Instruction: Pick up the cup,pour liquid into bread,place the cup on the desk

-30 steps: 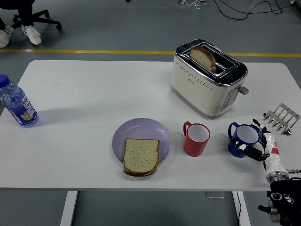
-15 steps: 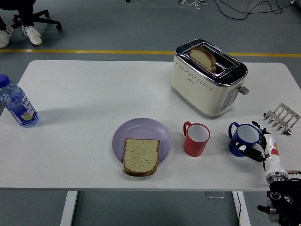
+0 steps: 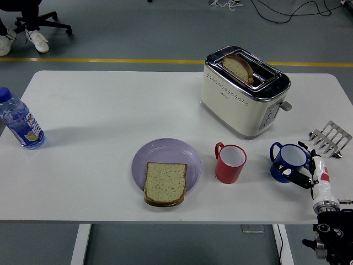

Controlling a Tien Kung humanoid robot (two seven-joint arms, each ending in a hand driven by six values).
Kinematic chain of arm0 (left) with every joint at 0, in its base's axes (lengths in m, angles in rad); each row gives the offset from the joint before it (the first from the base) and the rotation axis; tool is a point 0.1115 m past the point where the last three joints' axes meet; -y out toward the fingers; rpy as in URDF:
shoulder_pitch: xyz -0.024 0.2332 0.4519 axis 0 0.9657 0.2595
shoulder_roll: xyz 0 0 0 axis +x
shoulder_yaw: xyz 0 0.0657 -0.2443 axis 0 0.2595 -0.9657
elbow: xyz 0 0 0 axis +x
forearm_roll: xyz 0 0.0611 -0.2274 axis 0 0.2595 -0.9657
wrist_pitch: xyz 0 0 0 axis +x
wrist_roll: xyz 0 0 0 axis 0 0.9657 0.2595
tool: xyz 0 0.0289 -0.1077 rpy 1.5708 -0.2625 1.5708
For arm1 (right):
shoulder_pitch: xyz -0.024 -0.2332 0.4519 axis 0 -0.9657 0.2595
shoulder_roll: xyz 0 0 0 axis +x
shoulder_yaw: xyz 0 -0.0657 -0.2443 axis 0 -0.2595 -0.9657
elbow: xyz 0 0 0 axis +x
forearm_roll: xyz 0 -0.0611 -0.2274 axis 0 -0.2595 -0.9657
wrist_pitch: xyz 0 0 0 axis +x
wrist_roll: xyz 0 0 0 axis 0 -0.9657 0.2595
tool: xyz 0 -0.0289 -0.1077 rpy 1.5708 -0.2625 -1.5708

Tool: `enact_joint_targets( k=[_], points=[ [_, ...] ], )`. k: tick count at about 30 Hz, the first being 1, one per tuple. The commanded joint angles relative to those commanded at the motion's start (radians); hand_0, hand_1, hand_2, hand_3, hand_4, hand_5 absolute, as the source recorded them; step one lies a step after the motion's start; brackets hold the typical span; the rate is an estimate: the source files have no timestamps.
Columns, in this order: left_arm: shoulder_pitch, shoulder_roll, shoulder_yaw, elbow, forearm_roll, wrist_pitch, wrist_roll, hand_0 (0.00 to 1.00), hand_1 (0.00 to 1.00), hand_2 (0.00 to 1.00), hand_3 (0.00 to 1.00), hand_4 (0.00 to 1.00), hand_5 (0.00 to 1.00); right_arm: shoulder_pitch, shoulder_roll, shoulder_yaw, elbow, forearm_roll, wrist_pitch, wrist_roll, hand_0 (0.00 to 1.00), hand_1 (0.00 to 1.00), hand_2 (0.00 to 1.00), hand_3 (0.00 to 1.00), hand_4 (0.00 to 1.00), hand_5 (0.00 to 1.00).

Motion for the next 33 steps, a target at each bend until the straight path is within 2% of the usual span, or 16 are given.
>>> enact_joint_targets(
  k=[5,6,11,12,17,18,27,33],
  points=[
    [0.000,0.000,0.001,0.000,-0.001,0.000,0.000,0.643,0.673,0.688,0.571,0.382,0.998,0.004,0.001,0.000,-0.007,0.007,0.003,0.003,0.709,0.632,0.702,0.798,0.998,0.141],
    [0.000,0.000,0.001,0.000,-0.002,0.000,0.000,0.643,0.673,0.689,0.570,0.382,0.998,0.006,0.001,0.001,-0.009,0.009,0.004,0.004,0.675,0.600,0.655,0.740,0.998,0.141],
    [0.000,-0.001,0.002,0.000,-0.003,0.000,0.000,0.643,0.673,0.689,0.570,0.382,0.998,0.011,0.002,0.002,-0.014,0.025,0.002,0.014,0.675,0.600,0.655,0.740,0.998,0.141],
    [0.000,-0.001,0.002,0.000,-0.003,0.000,0.000,0.643,0.672,0.688,0.570,0.382,0.998,0.011,0.002,0.003,-0.015,0.027,0.002,0.016,0.624,0.556,0.603,0.681,0.959,0.129],
    [-0.001,0.000,0.000,0.000,-0.002,-0.001,0.000,0.643,0.672,0.688,0.570,0.382,0.998,0.015,0.002,-0.002,-0.022,0.046,-0.012,0.032,0.624,0.556,0.603,0.681,0.959,0.129],
    [0.000,0.000,-0.001,0.000,-0.001,-0.001,0.000,0.643,0.673,0.688,0.571,0.381,0.998,0.016,0.002,-0.004,-0.024,0.048,-0.019,0.037,0.582,0.523,0.559,0.606,0.946,0.114],
    [0.000,-0.001,0.000,0.000,-0.002,-0.001,0.000,0.643,0.673,0.688,0.570,0.380,0.998,0.023,0.003,-0.011,-0.040,0.043,-0.018,0.029,0.574,0.516,0.554,0.598,0.946,0.111],
    [0.000,-0.001,0.002,0.000,-0.003,-0.001,0.000,0.643,0.673,0.688,0.571,0.380,0.998,0.025,0.003,-0.015,-0.044,0.058,-0.029,0.048,0.547,0.500,0.540,0.584,0.925,0.087]
  ],
)
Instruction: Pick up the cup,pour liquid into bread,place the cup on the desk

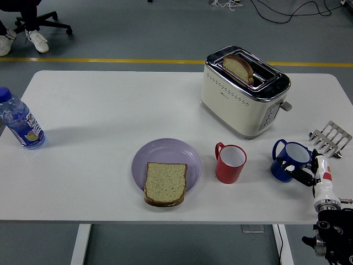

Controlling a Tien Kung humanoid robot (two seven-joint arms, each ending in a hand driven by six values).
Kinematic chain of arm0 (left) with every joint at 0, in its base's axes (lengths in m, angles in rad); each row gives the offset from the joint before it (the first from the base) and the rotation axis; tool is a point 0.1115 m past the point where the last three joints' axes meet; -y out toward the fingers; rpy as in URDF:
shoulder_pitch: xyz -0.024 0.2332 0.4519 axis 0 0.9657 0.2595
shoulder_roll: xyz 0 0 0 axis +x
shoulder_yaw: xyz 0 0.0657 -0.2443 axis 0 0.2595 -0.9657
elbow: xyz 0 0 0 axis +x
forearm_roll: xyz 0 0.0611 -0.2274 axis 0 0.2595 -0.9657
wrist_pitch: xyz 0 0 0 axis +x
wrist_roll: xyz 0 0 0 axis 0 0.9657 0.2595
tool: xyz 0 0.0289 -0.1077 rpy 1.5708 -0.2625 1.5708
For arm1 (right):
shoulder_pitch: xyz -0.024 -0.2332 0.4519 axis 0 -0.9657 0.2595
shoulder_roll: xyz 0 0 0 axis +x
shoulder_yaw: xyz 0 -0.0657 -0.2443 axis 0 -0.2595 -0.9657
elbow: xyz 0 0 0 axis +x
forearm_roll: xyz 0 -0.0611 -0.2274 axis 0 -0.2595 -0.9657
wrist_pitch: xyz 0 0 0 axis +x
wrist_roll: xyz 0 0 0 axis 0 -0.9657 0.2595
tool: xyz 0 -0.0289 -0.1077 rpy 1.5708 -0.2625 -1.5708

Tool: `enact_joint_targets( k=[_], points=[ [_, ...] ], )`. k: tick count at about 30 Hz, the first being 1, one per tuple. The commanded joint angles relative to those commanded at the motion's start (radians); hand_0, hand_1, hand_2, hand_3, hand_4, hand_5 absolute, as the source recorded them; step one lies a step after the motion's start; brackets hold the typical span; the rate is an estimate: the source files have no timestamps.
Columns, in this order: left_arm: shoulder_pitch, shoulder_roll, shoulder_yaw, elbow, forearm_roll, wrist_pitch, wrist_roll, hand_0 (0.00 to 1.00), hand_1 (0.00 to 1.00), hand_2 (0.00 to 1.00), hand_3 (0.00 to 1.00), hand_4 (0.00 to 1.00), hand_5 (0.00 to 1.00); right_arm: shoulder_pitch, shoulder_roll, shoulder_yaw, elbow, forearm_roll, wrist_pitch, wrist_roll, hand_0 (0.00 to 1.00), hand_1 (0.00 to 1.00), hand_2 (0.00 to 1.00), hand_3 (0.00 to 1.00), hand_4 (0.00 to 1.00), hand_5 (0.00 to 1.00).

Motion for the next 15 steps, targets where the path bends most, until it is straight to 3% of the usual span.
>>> enact_joint_targets(
  k=[2,3,8,9,15],
  points=[
    [0.000,0.000,-0.001,0.000,0.001,0.000,0.000,0.643,0.673,0.688,0.571,0.380,0.998,0.001,0.000,0.001,-0.001,0.006,-0.006,0.009,0.547,0.500,0.540,0.584,0.925,0.087],
    [0.000,0.000,-0.001,0.000,0.001,0.000,0.000,0.643,0.672,0.688,0.571,0.381,0.998,0.001,0.000,0.001,-0.001,0.008,-0.008,0.012,0.495,0.471,0.519,0.547,0.880,0.031],
    [0.000,0.000,-0.001,0.000,0.001,0.000,0.000,0.643,0.672,0.688,0.571,0.381,0.998,0.002,0.001,0.001,-0.001,0.030,-0.025,0.037,0.495,0.471,0.519,0.547,0.880,0.031],
    [0.000,0.000,-0.002,0.000,0.001,0.000,0.000,0.643,0.672,0.688,0.570,0.385,0.998,0.002,0.001,0.002,-0.001,0.033,-0.027,0.040,0.372,0.390,0.504,0.485,0.791,0.002],
    [0.000,0.001,0.000,-0.001,0.002,0.000,0.000,0.643,0.672,0.688,0.571,0.390,0.998,-0.001,-0.002,0.013,0.013,0.030,-0.036,0.043,0.398,0.357,0.483,0.473,0.790,0.002]
  ],
)
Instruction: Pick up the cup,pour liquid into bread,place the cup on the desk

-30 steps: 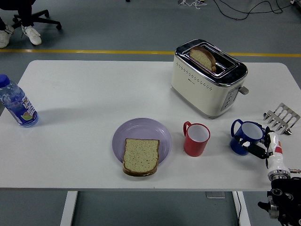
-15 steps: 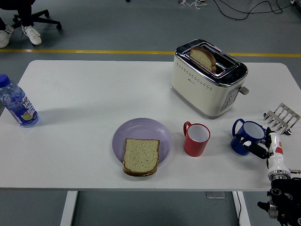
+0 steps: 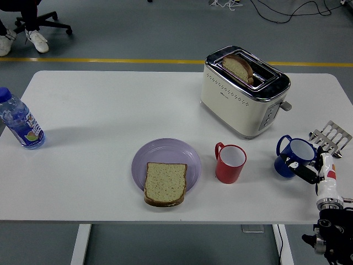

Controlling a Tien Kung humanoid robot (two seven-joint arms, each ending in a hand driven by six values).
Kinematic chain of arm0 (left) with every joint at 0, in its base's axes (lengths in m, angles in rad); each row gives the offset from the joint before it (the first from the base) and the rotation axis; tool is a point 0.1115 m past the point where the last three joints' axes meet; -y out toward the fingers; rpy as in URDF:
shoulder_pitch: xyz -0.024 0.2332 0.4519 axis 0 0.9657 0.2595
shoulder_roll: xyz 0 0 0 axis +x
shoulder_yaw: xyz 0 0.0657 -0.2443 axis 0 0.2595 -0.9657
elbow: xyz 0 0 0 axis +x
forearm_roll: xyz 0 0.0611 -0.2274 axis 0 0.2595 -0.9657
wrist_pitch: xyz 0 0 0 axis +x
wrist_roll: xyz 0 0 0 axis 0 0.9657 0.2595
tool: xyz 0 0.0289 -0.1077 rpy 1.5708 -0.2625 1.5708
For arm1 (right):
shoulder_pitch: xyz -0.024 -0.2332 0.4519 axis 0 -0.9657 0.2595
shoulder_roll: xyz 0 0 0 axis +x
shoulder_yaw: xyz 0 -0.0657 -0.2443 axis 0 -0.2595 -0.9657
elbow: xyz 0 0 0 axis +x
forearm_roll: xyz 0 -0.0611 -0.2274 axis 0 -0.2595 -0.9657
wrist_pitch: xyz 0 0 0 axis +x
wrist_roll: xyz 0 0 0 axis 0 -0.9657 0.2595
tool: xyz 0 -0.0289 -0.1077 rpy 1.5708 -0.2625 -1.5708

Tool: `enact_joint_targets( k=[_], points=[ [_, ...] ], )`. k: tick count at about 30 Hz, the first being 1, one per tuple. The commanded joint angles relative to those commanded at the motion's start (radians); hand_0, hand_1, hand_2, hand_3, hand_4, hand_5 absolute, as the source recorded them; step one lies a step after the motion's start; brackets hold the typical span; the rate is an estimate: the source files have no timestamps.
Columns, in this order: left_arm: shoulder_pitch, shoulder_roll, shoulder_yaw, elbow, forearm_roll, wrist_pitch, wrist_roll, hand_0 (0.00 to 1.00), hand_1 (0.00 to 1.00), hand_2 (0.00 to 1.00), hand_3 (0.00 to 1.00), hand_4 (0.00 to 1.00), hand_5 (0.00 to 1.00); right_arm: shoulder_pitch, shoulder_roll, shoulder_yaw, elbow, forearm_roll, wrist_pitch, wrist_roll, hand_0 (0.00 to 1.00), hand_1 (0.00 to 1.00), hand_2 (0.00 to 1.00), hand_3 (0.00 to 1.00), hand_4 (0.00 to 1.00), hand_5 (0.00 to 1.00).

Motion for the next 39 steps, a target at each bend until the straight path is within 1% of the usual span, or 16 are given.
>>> enact_joint_targets(
  k=[5,6,9,11,12,13,14,18,21,23,24,27,32,35,37,39],
  points=[
    [0.000,0.001,-0.006,0.000,0.005,0.000,0.000,0.643,0.672,0.688,0.571,0.390,0.998,-0.016,-0.022,0.035,0.059,-0.040,-0.012,-0.038,0.398,0.357,0.483,0.473,0.790,0.002],
    [0.000,0.001,-0.008,0.000,0.007,0.000,0.000,0.643,0.672,0.687,0.569,0.390,0.998,-0.019,-0.033,0.043,0.079,-0.056,-0.014,-0.056,0.384,0.304,0.443,0.459,0.876,0.002],
    [-0.001,0.003,-0.012,-0.001,0.011,0.000,0.000,0.643,0.672,0.687,0.569,0.390,0.998,-0.026,-0.070,0.063,0.148,-0.110,-0.014,-0.121,0.384,0.304,0.443,0.459,0.876,0.002],
    [-0.002,0.004,-0.015,-0.001,0.014,0.000,0.001,0.643,0.672,0.687,0.569,0.390,0.998,-0.028,-0.104,0.078,0.211,-0.163,0.011,-0.201,0.384,0.304,0.443,0.459,0.876,0.002],
    [-0.002,0.005,-0.015,0.000,0.014,0.000,0.001,0.644,0.670,0.687,0.570,0.391,0.998,-0.027,-0.122,0.082,0.238,-0.186,0.030,-0.235,0.342,0.276,0.420,0.455,0.912,0.002],
    [-0.002,0.005,-0.015,0.000,0.014,0.000,0.001,0.644,0.670,0.687,0.570,0.391,0.998,-0.026,-0.136,0.084,0.262,-0.206,0.046,-0.267,0.342,0.276,0.420,0.455,0.912,0.002],
    [-0.003,0.006,-0.017,0.000,0.017,0.000,0.001,0.644,0.670,0.687,0.570,0.391,0.998,-0.022,-0.161,0.087,0.297,-0.240,0.079,-0.310,0.342,0.276,0.420,0.455,0.912,0.002],
    [-0.004,0.007,-0.020,0.000,0.019,0.001,0.001,0.644,0.669,0.686,0.570,0.392,0.998,-0.001,-0.224,0.088,0.393,-0.301,0.184,-0.456,0.324,0.267,0.417,0.457,0.903,0.002],
    [-0.005,0.008,-0.022,0.001,0.021,0.001,0.002,0.644,0.669,0.686,0.570,0.392,0.998,0.035,-0.265,0.069,0.462,-0.344,0.276,-0.577,0.324,0.267,0.417,0.457,0.903,0.002],
    [-0.005,0.009,-0.023,0.001,0.022,0.001,0.002,0.644,0.669,0.686,0.570,0.392,0.998,0.060,-0.280,0.053,0.498,-0.362,0.317,-0.652,0.324,0.267,0.417,0.457,0.903,0.002],
    [-0.005,0.009,-0.022,0.001,0.022,0.001,0.002,0.644,0.665,0.686,0.570,0.392,0.998,0.079,-0.289,0.039,0.520,-0.372,0.338,-0.687,0.318,0.264,0.420,0.463,0.871,0.002],
    [-0.005,0.009,-0.022,0.001,0.023,0.001,0.002,0.644,0.665,0.686,0.570,0.392,0.998,0.137,-0.301,-0.015,0.578,-0.388,0.382,-0.756,0.318,0.264,0.420,0.463,0.871,0.002],
    [-0.006,0.010,-0.022,0.001,0.024,0.002,0.002,0.644,0.666,0.686,0.570,0.392,0.998,0.208,-0.297,-0.087,0.630,-0.385,0.392,-0.780,0.313,0.260,0.417,0.464,0.861,0.002],
    [-0.006,0.010,-0.022,0.001,0.023,0.002,0.002,0.644,0.666,0.686,0.570,0.392,0.998,0.222,-0.294,-0.101,0.637,-0.383,0.392,-0.781,0.313,0.260,0.417,0.464,0.861,0.002],
    [-0.005,0.010,-0.018,0.001,0.020,0.002,0.002,0.644,0.665,0.683,0.570,0.391,0.998,0.281,-0.258,-0.150,0.641,-0.363,0.381,-0.784,0.308,0.255,0.414,0.463,0.864,0.002],
    [-0.005,0.010,-0.017,0.001,0.019,0.002,0.002,0.644,0.665,0.683,0.570,0.391,0.998,0.310,-0.239,-0.170,0.639,-0.357,0.376,-0.784,0.308,0.255,0.414,0.463,0.864,0.002]
  ],
)
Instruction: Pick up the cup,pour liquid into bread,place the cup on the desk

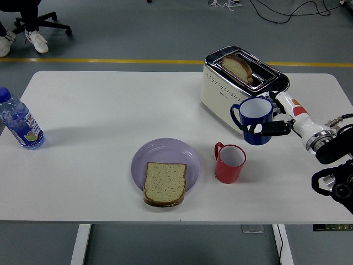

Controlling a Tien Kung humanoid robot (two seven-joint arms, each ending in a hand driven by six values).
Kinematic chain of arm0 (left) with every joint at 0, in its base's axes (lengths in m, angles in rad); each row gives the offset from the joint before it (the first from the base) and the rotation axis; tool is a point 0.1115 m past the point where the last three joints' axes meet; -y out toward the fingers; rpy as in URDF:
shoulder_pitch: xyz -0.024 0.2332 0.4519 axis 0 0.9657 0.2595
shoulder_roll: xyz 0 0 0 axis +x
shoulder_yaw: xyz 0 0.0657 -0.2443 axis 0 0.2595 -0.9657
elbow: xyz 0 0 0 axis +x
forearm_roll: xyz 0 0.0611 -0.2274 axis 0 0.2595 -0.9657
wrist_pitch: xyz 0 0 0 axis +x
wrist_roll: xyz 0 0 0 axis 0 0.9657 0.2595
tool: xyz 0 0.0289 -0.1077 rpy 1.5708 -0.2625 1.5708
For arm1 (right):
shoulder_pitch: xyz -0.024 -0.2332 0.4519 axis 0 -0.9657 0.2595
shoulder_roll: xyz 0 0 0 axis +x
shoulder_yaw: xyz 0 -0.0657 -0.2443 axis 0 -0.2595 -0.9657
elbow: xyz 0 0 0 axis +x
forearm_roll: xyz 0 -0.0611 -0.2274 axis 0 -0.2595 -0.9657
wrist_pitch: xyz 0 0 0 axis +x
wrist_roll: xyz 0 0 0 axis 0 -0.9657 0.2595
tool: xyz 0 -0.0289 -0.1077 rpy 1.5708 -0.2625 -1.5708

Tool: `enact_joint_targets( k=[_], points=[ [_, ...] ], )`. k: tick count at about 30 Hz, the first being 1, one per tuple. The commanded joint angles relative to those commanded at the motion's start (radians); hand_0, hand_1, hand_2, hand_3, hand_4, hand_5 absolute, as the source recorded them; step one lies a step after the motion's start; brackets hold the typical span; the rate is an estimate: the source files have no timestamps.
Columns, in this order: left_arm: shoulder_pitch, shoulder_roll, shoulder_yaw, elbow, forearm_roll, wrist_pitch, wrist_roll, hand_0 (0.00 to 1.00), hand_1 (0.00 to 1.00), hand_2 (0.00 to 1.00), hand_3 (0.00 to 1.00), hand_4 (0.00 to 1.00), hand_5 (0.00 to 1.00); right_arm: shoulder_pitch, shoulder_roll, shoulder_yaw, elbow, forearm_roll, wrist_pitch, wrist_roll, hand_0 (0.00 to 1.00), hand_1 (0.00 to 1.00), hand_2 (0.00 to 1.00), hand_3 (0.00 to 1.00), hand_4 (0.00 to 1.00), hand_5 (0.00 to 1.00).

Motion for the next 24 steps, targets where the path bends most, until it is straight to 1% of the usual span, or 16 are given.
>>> enact_joint_targets(
  k=[2,5,7,15,19,22,24],
  points=[
    [0.001,0.000,0.003,0.000,-0.002,0.000,0.000,0.644,0.665,0.683,0.570,0.391,0.998,0.038,0.033,-0.030,-0.013,0.004,-0.005,-0.004,0.308,0.255,0.414,0.463,0.864,0.002],
    [0.002,-0.001,0.004,0.000,-0.004,0.000,0.000,0.645,0.662,0.683,0.570,0.391,0.998,0.076,0.066,-0.059,-0.034,0.009,-0.007,-0.005,0.301,0.245,0.411,0.461,0.862,0.002],
    [0.003,-0.001,0.008,0.000,-0.006,0.000,0.000,0.645,0.662,0.683,0.570,0.391,0.998,0.119,0.099,-0.098,-0.064,0.014,-0.013,-0.001,0.301,0.245,0.411,0.461,0.862,0.002],
    [0.004,-0.001,0.010,0.000,-0.011,0.001,-0.001,0.645,0.660,0.683,0.570,0.389,0.998,0.231,0.158,-0.222,-0.158,-0.023,-0.038,0.021,0.294,0.237,0.409,0.459,0.858,0.002],
    [0.005,-0.001,0.014,0.000,-0.014,0.001,0.000,0.645,0.660,0.683,0.570,0.389,0.998,0.279,0.183,-0.296,-0.204,-0.103,-0.063,0.042,0.294,0.237,0.409,0.459,0.858,0.002],
    [0.006,-0.001,0.015,0.001,-0.016,0.002,0.000,0.645,0.660,0.682,0.570,0.390,0.998,0.304,0.194,-0.343,-0.233,-0.184,-0.092,0.056,0.292,0.221,0.406,0.459,0.853,0.002],
    [0.006,-0.001,0.016,0.001,-0.017,0.002,0.000,0.645,0.660,0.682,0.570,0.390,0.998,0.324,0.199,-0.382,-0.256,-0.248,-0.121,0.072,0.292,0.221,0.406,0.459,0.853,0.002]
  ],
)
